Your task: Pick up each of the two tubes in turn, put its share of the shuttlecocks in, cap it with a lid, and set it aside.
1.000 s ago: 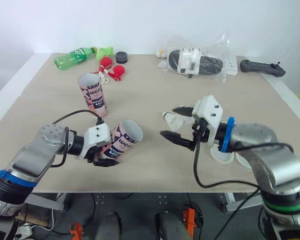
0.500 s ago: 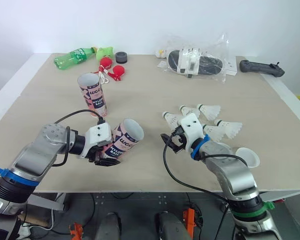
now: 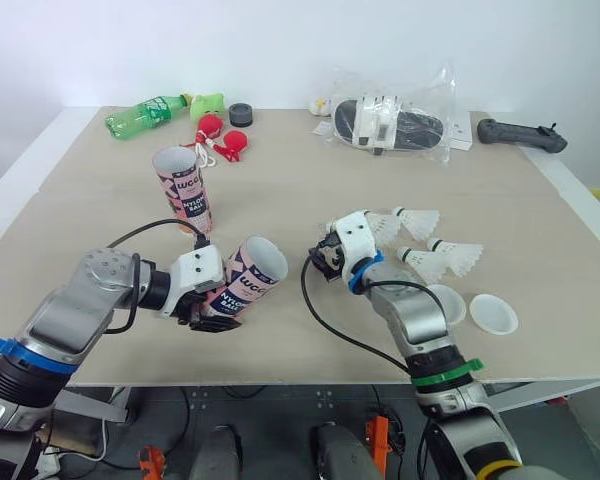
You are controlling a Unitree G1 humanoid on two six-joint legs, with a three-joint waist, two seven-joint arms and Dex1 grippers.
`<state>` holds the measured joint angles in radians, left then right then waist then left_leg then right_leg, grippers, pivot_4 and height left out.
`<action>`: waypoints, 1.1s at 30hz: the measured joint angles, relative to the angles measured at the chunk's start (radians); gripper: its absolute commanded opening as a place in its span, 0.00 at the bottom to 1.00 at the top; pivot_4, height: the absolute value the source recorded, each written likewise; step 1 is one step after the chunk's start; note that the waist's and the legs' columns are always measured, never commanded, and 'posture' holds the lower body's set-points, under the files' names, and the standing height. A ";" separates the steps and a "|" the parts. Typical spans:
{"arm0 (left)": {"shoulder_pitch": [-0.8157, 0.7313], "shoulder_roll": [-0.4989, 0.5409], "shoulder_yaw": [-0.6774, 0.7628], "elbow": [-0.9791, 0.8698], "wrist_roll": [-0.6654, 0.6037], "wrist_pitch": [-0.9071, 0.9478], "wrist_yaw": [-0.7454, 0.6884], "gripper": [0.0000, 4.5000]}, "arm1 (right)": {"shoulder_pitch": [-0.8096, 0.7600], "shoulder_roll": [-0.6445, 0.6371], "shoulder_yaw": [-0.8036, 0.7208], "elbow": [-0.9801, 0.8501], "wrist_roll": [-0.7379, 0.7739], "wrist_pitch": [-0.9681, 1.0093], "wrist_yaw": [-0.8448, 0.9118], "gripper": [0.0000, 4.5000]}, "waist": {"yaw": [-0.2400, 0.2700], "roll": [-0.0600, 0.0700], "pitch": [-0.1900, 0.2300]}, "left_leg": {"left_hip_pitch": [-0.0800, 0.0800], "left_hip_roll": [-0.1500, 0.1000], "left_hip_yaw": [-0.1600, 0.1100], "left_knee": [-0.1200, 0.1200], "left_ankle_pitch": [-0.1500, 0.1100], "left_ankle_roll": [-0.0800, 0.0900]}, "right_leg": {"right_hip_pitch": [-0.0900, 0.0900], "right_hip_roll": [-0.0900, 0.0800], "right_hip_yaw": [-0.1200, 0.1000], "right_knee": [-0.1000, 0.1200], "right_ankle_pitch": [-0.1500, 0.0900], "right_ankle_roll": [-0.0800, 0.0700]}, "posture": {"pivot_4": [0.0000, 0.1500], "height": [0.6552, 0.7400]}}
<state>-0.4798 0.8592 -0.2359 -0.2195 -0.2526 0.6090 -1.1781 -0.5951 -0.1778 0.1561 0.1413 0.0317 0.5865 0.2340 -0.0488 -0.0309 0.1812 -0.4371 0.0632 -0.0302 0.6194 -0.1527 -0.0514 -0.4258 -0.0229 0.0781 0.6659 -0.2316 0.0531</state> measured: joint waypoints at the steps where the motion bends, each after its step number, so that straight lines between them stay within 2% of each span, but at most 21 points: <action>1: 0.001 0.000 0.000 -0.001 -0.001 0.000 0.001 0.76 | -0.003 0.003 0.000 0.010 -0.001 -0.009 0.000 0.53 | 0.000 0.000 0.000 | 0.000 0.000 0.000 0.000 0.000 0.000 | 0.000 0.000 0.000 0.000 0.000 0.000 | 1.00 1.00; 6: 0.004 0.000 0.002 -0.004 -0.002 0.001 0.007 0.76 | -0.003 0.007 0.000 0.021 -0.014 -0.030 0.003 0.04 | 0.000 0.000 0.000 | 0.000 0.000 0.000 0.000 0.000 0.000 | 0.000 0.000 0.000 0.000 0.000 0.001 | 1.00 1.00; 7: 0.004 0.000 0.002 -0.004 -0.002 0.001 0.010 0.76 | -0.003 0.007 0.000 0.021 -0.016 -0.033 0.004 0.01 | 0.000 0.000 0.000 | 0.000 0.000 0.000 0.000 0.000 0.000 | 0.000 0.000 0.000 0.000 0.000 0.001 | 1.00 1.00; 13: 0.004 0.000 0.002 -0.004 -0.003 0.001 0.013 0.76 | 0.000 0.006 -0.002 0.007 -0.016 -0.033 0.014 0.01 | 0.000 0.000 0.000 | 0.000 0.000 0.000 0.000 0.000 0.000 | 0.000 0.000 0.000 0.000 0.000 0.001 | 1.00 1.00; 18: 0.004 -0.001 0.002 -0.005 -0.004 0.001 0.013 0.76 | 0.008 -0.044 0.008 -0.145 0.025 -0.018 0.132 0.01 | 0.001 0.001 0.000 | 0.000 0.000 0.000 -0.001 0.000 0.000 | 0.000 0.000 0.000 0.000 0.000 0.002 | 1.00 1.00; 22: 0.004 -0.005 0.002 -0.006 -0.004 0.001 0.014 0.76 | -0.027 -0.165 0.009 -0.349 0.116 -0.016 0.329 0.01 | 0.002 0.001 0.000 | 0.000 0.000 0.000 0.000 0.000 0.000 | 0.000 0.000 0.000 0.000 -0.001 0.000 | 1.00 1.00; 25: 0.005 -0.009 0.001 -0.006 -0.005 0.001 0.014 0.76 | -0.071 -0.345 0.006 -0.484 0.241 -0.004 0.561 0.01 | 0.005 0.002 0.001 | -0.001 0.000 0.000 0.000 0.000 0.000 | 0.000 -0.001 0.000 0.000 -0.001 0.000 | 1.00 1.00; 27: 0.005 -0.008 0.001 -0.005 -0.004 0.001 0.015 0.76 | -0.128 -0.441 -0.012 -0.536 0.305 0.003 0.689 0.01 | 0.003 0.001 0.001 | 0.000 0.000 0.000 0.000 0.000 0.000 | 0.001 0.000 0.000 0.000 -0.001 0.000 | 1.00 1.00; 33: 0.005 -0.014 0.001 -0.005 -0.003 0.001 0.017 0.76 | -0.170 -0.541 0.056 -0.559 0.335 0.020 0.838 0.01 | 0.002 0.001 0.001 | 0.001 0.000 0.000 -0.001 0.000 0.000 | 0.000 0.000 0.000 0.000 -0.001 -0.001 | 1.00 1.00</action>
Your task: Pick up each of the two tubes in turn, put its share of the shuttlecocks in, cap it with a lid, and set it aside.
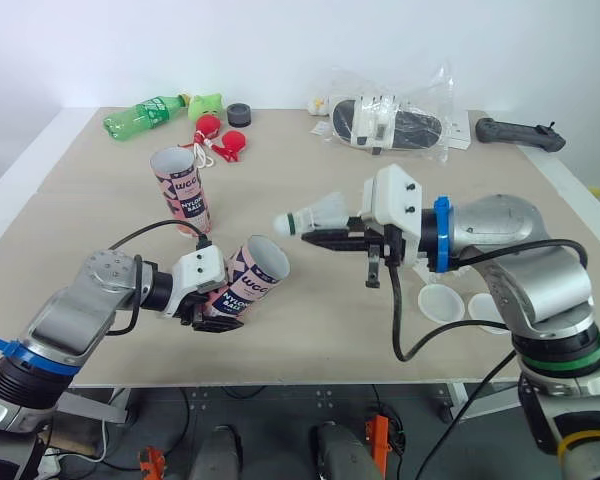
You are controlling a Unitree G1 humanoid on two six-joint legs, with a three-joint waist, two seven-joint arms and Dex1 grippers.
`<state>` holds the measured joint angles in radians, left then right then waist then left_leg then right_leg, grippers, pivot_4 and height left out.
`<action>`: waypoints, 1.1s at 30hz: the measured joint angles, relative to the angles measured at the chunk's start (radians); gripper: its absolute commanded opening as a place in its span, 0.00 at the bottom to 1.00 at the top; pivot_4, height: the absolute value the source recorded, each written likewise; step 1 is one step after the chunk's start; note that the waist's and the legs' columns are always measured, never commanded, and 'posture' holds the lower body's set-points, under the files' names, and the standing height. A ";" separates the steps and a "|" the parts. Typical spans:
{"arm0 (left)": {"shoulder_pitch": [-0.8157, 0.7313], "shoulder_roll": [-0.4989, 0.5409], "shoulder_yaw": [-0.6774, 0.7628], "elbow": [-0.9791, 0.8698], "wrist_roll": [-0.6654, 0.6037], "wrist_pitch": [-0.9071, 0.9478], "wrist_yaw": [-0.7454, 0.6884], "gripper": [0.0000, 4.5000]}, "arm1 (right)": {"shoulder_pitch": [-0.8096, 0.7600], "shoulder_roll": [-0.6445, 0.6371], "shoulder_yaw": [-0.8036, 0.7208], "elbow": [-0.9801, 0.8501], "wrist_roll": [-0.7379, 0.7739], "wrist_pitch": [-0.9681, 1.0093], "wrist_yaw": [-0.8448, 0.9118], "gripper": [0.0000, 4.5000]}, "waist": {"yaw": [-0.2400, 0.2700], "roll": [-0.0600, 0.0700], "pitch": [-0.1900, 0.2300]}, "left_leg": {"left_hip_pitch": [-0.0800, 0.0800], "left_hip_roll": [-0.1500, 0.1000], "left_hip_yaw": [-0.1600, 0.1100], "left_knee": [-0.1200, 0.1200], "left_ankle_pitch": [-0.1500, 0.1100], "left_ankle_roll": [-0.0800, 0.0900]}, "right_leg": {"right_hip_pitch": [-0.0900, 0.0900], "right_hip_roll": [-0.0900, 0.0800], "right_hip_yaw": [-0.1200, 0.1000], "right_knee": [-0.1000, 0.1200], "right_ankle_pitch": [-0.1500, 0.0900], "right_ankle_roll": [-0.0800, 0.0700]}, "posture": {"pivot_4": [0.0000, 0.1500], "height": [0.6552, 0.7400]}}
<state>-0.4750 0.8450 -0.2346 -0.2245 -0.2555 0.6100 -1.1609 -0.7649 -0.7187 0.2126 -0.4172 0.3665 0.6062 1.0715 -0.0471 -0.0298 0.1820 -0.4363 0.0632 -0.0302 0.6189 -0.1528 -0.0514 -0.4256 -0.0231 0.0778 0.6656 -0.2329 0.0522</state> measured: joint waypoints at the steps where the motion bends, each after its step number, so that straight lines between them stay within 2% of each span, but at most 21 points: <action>1: 0.000 -0.001 0.000 0.000 0.000 0.000 0.001 0.76 | -0.003 -0.004 0.017 -0.006 -0.004 0.000 0.007 0.01 | 0.000 0.000 0.000 | 0.000 0.000 0.000 0.000 0.000 0.000 | 0.000 0.000 0.000 0.000 0.000 0.000 | 1.00 1.00; 6: 0.000 -0.004 0.000 -0.001 -0.001 0.000 0.006 0.76 | -0.023 -0.008 0.088 -0.014 -0.053 -0.010 0.033 0.01 | 0.000 0.000 0.000 | -0.001 0.000 0.000 0.000 0.000 0.000 | 0.000 0.000 0.000 0.000 0.000 0.000 | 1.00 1.00; 8: 0.001 -0.004 0.000 -0.001 -0.001 0.000 0.006 0.76 | -0.024 -0.003 0.099 -0.014 -0.061 -0.017 0.033 0.22 | 0.000 0.000 0.000 | -0.001 0.000 0.000 0.000 0.000 0.000 | 0.000 0.000 0.000 0.000 0.000 0.000 | 1.00 1.00; 11: 0.001 -0.004 0.000 -0.001 -0.001 0.000 0.007 0.76 | -0.024 0.004 0.099 -0.014 -0.067 -0.019 0.030 0.44 | 0.000 0.000 0.000 | -0.001 0.000 0.000 0.000 0.000 0.000 | 0.000 0.000 0.000 0.000 0.000 0.000 | 1.00 1.00; 12: 0.001 -0.004 0.000 -0.001 -0.001 0.000 0.007 0.76 | -0.024 0.009 0.099 -0.014 -0.067 -0.019 0.028 0.59 | 0.000 0.000 0.000 | -0.001 0.000 0.000 0.000 0.000 0.000 | 0.000 0.000 0.000 0.000 0.000 0.000 | 1.00 1.00; 15: 0.001 -0.004 0.000 -0.001 -0.001 0.000 0.006 0.76 | -0.024 0.030 0.098 -0.014 -0.065 -0.013 0.011 0.87 | 0.000 0.000 0.000 | -0.001 0.000 0.000 0.000 0.000 0.000 | 0.000 0.000 0.000 0.000 0.000 0.000 | 1.00 1.00; 17: 0.001 -0.004 0.000 -0.002 -0.002 0.000 0.004 0.76 | -0.019 0.037 0.082 -0.020 -0.050 0.013 -0.008 0.96 | 0.000 0.000 0.000 | -0.001 0.000 0.000 0.000 0.000 0.000 | 0.000 0.000 0.000 0.000 0.000 0.000 | 1.00 1.00; 20: 0.000 -0.004 -0.001 -0.003 -0.002 0.000 0.000 0.76 | 0.033 0.041 -0.040 -0.083 0.035 0.116 -0.074 0.98 | 0.003 0.000 0.000 | -0.001 0.000 0.000 0.000 0.000 0.000 | 0.000 0.000 0.000 0.000 0.000 0.000 | 1.00 1.00; 23: -0.005 -0.004 -0.006 -0.001 -0.001 0.000 -0.006 0.76 | 0.195 0.040 -0.286 -0.163 0.132 0.237 -0.183 0.98 | 0.013 -0.002 -0.001 | -0.001 0.000 -0.001 0.000 -0.001 -0.001 | 0.000 -0.001 -0.001 0.000 -0.001 0.002 | 1.00 1.00; 25: -0.009 -0.003 -0.008 0.001 -0.001 0.000 -0.009 0.76 | 0.288 0.035 -0.381 -0.173 0.157 0.287 -0.229 0.98 | 0.014 -0.001 -0.001 | -0.001 0.000 0.000 0.000 -0.001 -0.001 | 0.000 -0.001 0.000 0.000 -0.001 0.002 | 1.00 1.00; 27: -0.015 -0.004 -0.013 0.009 0.000 -0.003 -0.022 0.76 | 0.425 0.005 -0.483 -0.191 0.163 0.319 -0.272 0.98 | 0.014 -0.001 -0.001 | -0.001 0.000 0.000 0.000 -0.001 -0.001 | 0.000 -0.001 0.000 0.000 -0.002 0.001 | 1.00 1.00; 33: -0.037 -0.013 -0.028 0.049 0.010 -0.026 -0.044 0.76 | 0.751 -0.040 -0.652 -0.191 0.112 0.310 -0.325 0.98 | 0.015 -0.001 -0.001 | 0.000 0.000 0.000 0.001 -0.001 -0.001 | 0.001 -0.001 0.000 0.000 -0.001 0.000 | 1.00 1.00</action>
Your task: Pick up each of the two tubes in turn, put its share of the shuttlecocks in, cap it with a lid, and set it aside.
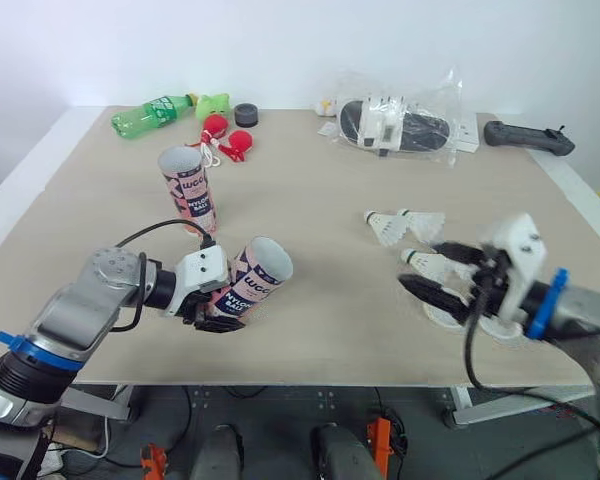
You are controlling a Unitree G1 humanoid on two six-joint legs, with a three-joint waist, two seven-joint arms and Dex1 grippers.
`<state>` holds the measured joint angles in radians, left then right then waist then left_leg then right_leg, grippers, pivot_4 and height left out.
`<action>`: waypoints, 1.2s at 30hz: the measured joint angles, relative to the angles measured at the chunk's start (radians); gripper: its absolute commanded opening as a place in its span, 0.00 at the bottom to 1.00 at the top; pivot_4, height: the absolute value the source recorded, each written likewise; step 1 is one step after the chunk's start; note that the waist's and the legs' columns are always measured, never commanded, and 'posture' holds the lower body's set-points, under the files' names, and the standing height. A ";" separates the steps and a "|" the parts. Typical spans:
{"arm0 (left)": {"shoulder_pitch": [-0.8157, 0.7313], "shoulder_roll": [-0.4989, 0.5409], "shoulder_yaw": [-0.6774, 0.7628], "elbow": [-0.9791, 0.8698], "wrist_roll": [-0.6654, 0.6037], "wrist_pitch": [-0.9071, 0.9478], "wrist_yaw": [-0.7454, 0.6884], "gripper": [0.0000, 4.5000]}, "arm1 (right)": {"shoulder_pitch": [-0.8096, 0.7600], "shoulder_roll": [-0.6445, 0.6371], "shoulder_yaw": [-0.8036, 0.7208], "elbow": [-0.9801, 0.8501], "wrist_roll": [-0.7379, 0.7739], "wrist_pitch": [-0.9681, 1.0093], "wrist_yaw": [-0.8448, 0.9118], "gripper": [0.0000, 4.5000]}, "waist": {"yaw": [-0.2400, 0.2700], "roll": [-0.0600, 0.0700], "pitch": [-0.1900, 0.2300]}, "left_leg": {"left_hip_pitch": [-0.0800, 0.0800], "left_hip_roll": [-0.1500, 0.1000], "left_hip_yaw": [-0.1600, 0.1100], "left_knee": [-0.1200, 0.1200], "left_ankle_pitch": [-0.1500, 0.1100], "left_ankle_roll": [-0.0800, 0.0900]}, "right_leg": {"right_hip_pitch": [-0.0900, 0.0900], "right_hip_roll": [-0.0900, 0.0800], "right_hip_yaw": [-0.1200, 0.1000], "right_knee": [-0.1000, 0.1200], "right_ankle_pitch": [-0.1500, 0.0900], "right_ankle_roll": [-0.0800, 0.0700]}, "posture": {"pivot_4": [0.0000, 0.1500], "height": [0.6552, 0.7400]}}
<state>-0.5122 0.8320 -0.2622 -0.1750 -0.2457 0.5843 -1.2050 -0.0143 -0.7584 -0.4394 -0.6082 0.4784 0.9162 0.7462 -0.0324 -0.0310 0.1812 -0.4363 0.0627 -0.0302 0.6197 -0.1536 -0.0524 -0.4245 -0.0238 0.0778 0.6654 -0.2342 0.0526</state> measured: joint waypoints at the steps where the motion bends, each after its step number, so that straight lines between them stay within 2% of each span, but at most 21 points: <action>1: -0.008 -0.001 -0.003 0.009 0.003 0.000 -0.004 0.76 | 0.049 0.000 -0.006 0.014 -0.022 -0.010 -0.018 0.98 | 0.000 0.000 0.000 | 0.000 0.000 0.001 0.000 0.000 0.000 | 0.000 0.000 0.001 0.000 0.000 0.001 | 1.00 1.00; 7: -0.017 -0.025 -0.016 0.026 0.011 -0.019 -0.014 0.76 | 0.092 0.034 0.013 0.088 -0.076 -0.088 -0.087 0.98 | -0.009 0.001 0.000 | 0.002 -0.001 0.002 0.002 0.000 0.000 | 0.001 0.000 0.003 0.000 0.003 0.001 | 1.00 1.00; 22: -0.006 -0.015 -0.009 0.001 0.009 -0.011 -0.018 0.76 | -0.129 0.096 0.201 0.416 -0.151 -0.275 -0.137 0.98 | -0.014 0.001 0.000 | 0.001 -0.002 0.001 0.000 0.000 0.000 | 0.000 0.001 0.004 0.000 0.002 0.002 | 1.00 1.00; 28: 0.006 -0.004 -0.003 -0.016 0.007 -0.006 -0.007 0.76 | -0.176 0.111 0.235 0.466 -0.153 -0.300 -0.133 0.98 | -0.016 0.001 0.000 | 0.002 -0.002 0.001 0.000 0.000 0.001 | 0.000 0.001 0.005 0.000 0.002 0.002 | 1.00 1.00; 30: 0.015 0.003 0.000 -0.034 0.001 0.007 0.002 0.76 | -0.243 0.134 0.274 0.517 -0.167 -0.317 -0.136 0.98 | -0.017 0.001 0.000 | 0.002 -0.002 0.001 0.000 0.000 0.001 | 0.000 0.001 0.005 0.000 0.002 0.002 | 1.00 1.00; 36: 0.022 0.004 0.004 -0.043 -0.003 0.014 0.016 0.76 | -0.265 0.150 0.286 0.553 -0.169 -0.331 -0.132 0.98 | -0.016 0.001 0.000 | 0.001 -0.002 0.001 0.000 0.000 0.000 | 0.000 0.001 0.005 0.000 0.002 0.002 | 1.00 1.00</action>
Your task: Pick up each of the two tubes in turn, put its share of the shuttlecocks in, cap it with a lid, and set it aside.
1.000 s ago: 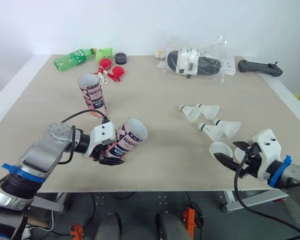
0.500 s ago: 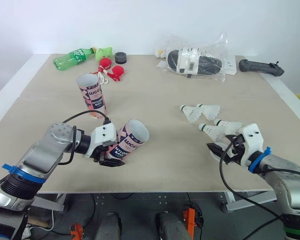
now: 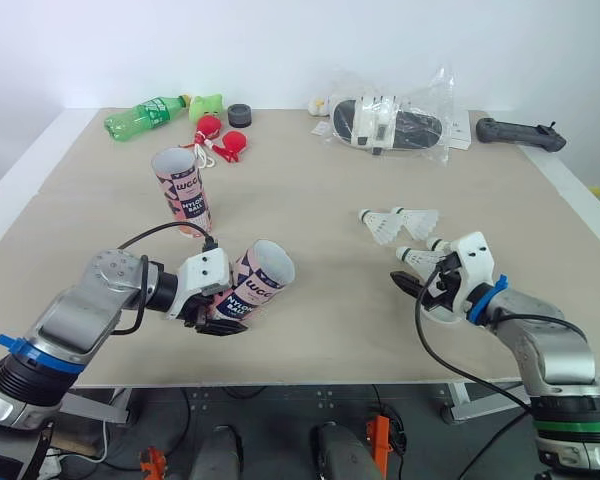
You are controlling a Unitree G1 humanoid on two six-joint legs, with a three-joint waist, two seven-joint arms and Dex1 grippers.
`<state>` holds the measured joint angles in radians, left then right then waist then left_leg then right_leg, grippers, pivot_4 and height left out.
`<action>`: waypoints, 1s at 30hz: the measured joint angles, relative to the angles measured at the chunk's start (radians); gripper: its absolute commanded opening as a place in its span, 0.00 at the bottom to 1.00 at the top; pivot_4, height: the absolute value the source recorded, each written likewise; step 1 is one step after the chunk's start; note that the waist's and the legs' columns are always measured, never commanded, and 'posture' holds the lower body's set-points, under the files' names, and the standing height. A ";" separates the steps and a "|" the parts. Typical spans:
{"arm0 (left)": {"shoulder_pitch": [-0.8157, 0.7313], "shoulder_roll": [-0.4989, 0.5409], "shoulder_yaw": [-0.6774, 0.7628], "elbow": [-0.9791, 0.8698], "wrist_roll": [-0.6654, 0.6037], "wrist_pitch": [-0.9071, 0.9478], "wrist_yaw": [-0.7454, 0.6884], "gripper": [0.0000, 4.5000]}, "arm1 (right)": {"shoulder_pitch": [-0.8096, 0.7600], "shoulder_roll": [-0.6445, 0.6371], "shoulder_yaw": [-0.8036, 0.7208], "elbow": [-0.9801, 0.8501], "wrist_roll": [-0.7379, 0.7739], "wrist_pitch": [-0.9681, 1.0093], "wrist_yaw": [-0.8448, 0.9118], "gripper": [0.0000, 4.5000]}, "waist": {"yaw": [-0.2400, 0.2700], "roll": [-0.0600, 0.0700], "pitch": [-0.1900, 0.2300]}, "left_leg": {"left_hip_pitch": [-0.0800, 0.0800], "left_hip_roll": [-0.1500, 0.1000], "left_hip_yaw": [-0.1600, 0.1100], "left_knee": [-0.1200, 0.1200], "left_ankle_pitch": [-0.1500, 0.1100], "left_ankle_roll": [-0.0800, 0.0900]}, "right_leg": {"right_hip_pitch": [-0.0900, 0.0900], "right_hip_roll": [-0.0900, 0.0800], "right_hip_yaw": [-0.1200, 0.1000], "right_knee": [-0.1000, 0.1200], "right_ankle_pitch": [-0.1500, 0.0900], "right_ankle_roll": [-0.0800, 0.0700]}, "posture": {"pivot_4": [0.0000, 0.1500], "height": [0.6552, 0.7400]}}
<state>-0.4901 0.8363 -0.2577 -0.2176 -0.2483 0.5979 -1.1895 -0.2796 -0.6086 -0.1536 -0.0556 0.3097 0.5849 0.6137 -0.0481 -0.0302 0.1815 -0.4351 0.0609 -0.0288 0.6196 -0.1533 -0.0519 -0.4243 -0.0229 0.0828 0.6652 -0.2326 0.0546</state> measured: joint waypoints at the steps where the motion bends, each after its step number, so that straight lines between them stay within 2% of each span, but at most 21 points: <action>1: 0.001 0.000 0.000 -0.001 0.000 0.000 0.002 0.76 | -0.002 0.002 0.001 0.001 0.000 0.000 0.000 0.98 | 0.000 0.000 0.000 | 0.000 0.000 0.000 0.000 0.000 0.000 | 0.000 0.000 0.000 0.000 0.000 0.000 | 1.00 1.00; 22: 0.005 0.003 0.002 -0.013 -0.008 0.019 0.011 0.76 | -0.068 0.086 0.079 0.044 -0.021 -0.023 -0.003 0.98 | 0.000 0.000 0.000 | 0.001 0.000 0.000 0.000 0.000 0.000 | 0.000 0.000 0.000 0.000 0.000 0.000 | 1.00 1.00; 26: 0.006 0.003 0.002 -0.014 -0.008 0.019 0.013 0.76 | -0.073 0.090 0.083 0.051 -0.023 -0.027 -0.005 0.74 | 0.000 0.000 0.000 | 0.001 0.000 0.000 0.000 0.000 0.000 | 0.000 0.000 0.000 0.000 0.000 0.000 | 1.00 1.00; 27: 0.006 0.003 0.002 -0.014 -0.008 0.019 0.013 0.76 | -0.073 0.090 0.083 0.051 -0.023 -0.027 -0.004 0.61 | 0.000 0.000 0.000 | 0.001 0.000 0.000 0.000 0.000 0.000 | 0.000 0.000 0.000 0.000 0.000 0.000 | 1.00 1.00; 29: 0.007 0.003 0.002 -0.016 -0.008 0.019 0.014 0.76 | -0.073 0.090 0.083 0.051 -0.023 -0.027 -0.004 0.50 | 0.000 0.000 0.000 | 0.001 0.000 0.000 0.000 0.000 0.000 | 0.000 0.000 0.000 0.000 0.000 0.000 | 1.00 1.00; 30: 0.007 0.003 0.002 -0.017 -0.008 0.020 0.021 0.76 | -0.071 0.090 0.083 0.051 -0.023 -0.027 -0.003 0.37 | 0.000 0.000 0.000 | 0.001 0.000 0.000 0.000 0.000 0.000 | 0.000 0.000 0.000 0.000 0.000 0.000 | 1.00 1.00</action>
<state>-0.4832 0.8392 -0.2556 -0.2349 -0.2564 0.6175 -1.1681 -0.3502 -0.5185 -0.0708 -0.0047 0.2871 0.5576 0.6106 -0.0482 -0.0302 0.1815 -0.4346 0.0609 -0.0288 0.6196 -0.1533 -0.0519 -0.4242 -0.0227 0.0831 0.6653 -0.2321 0.0545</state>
